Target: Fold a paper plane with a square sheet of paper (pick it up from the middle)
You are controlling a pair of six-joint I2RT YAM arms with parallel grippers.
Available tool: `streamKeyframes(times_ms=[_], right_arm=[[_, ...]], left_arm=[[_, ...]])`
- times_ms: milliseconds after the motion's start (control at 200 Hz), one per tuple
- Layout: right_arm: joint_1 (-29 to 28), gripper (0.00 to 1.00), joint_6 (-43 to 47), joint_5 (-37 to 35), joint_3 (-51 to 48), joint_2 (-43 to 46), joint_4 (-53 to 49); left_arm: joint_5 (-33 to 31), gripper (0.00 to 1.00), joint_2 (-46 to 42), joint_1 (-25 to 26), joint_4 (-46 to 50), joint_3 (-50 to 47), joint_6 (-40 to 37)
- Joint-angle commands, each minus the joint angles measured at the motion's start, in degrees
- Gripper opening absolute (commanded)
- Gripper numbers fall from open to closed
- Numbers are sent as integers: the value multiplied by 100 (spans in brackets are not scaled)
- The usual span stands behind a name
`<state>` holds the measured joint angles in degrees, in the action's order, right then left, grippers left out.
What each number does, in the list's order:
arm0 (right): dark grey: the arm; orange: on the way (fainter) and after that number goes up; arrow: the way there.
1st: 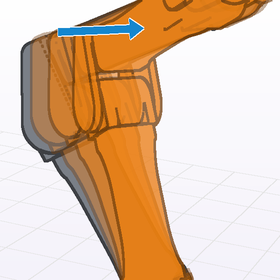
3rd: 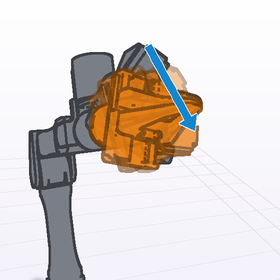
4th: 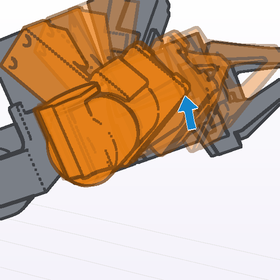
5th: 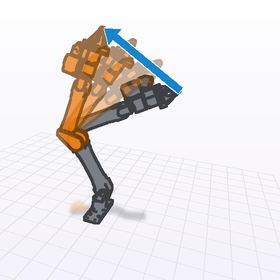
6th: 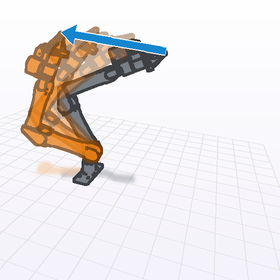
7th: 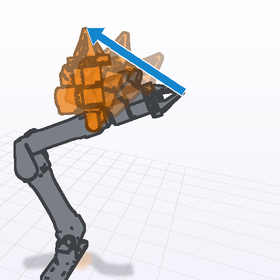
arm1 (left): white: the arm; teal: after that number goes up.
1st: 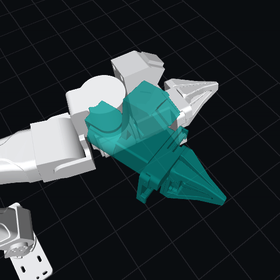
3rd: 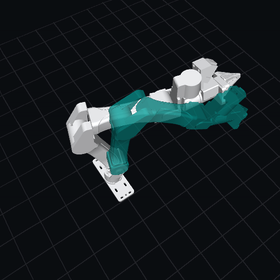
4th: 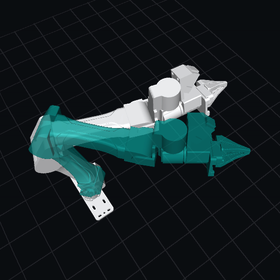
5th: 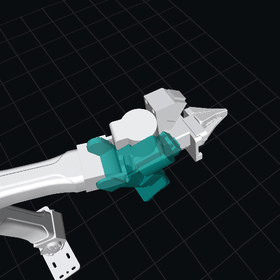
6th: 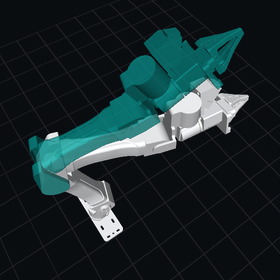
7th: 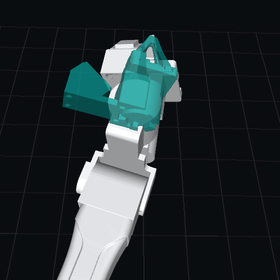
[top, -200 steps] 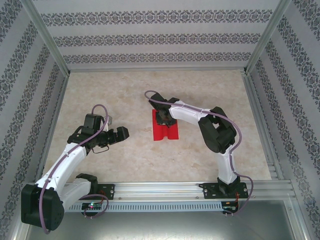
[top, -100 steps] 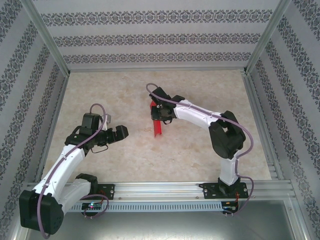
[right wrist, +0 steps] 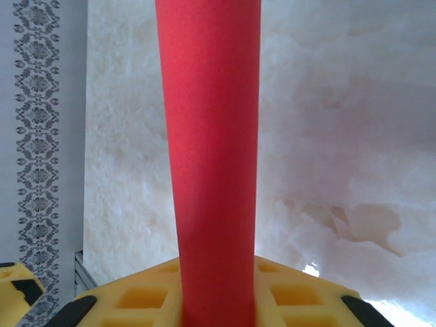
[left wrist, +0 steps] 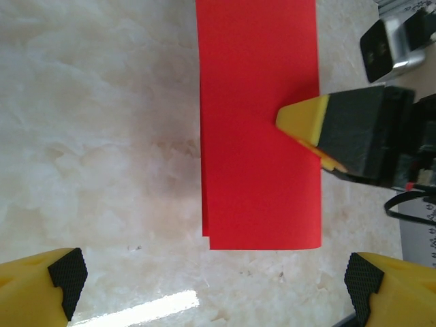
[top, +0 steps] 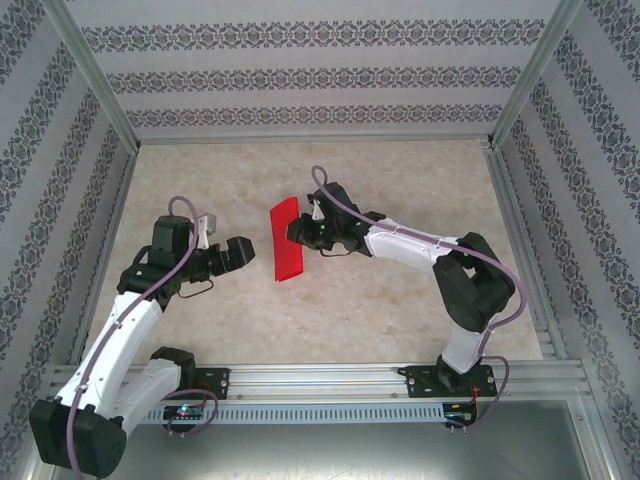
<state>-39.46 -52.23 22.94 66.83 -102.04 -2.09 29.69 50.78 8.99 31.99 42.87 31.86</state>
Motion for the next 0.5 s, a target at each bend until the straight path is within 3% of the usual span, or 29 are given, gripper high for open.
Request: streamKeyframes(times_ms=[0,500], right_arm=[[114,25,-42,307,-278,-112,584],[480,29,72,600,-1021,-676,1216]], left_arm=[[279,100,136,15,-462,-199,323],[386,100,726,106,-1593,-580,836]])
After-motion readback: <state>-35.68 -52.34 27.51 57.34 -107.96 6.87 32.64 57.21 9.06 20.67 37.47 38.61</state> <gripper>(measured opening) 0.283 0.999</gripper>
